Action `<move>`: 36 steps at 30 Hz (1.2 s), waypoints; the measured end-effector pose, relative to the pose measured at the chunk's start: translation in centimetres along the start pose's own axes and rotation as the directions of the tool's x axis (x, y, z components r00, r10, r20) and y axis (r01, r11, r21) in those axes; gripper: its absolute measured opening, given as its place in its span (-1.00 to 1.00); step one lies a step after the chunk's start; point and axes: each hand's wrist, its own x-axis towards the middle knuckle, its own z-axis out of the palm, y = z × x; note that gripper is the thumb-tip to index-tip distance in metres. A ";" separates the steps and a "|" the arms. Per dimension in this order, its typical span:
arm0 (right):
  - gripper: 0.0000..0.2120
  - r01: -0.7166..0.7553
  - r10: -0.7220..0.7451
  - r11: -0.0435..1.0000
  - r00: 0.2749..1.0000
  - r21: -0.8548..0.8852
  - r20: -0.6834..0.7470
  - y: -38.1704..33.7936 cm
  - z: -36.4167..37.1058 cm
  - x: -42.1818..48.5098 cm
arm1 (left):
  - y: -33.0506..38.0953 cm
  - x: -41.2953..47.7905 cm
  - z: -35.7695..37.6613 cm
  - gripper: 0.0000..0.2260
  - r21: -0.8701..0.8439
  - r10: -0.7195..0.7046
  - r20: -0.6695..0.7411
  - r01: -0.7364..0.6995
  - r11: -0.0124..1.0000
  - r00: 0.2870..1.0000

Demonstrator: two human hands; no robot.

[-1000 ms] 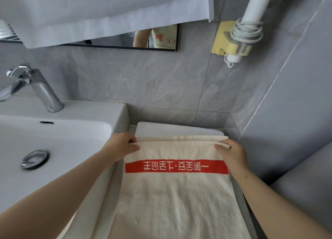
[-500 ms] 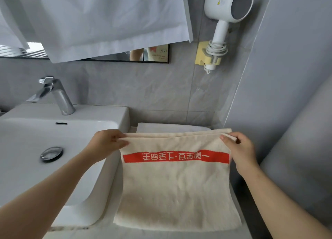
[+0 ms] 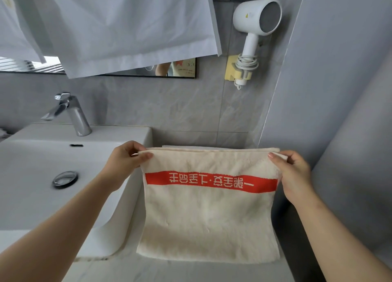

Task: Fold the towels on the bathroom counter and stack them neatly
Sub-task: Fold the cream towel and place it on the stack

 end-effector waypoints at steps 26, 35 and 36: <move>-0.84 0.197 -0.198 0.965 0.980 -0.170 0.013 -1.4 1.2 -1.1 | 1.7 -1.2 0.0 -0.82 0.616 0.220 -0.042 -0.148 0.773 0.975; -0.82 0.110 -0.095 0.985 0.988 -0.132 0.119 -3.3 0.3 -1.6 | 2.5 -1.8 -0.6 -0.77 -0.119 -0.013 -0.006 0.012 0.993 1.000; -0.83 0.082 -0.062 0.989 0.985 -0.124 0.160 -3.6 0.1 -1.6 | 2.8 -1.9 -0.7 -0.80 -0.198 -0.022 0.004 0.023 0.980 1.000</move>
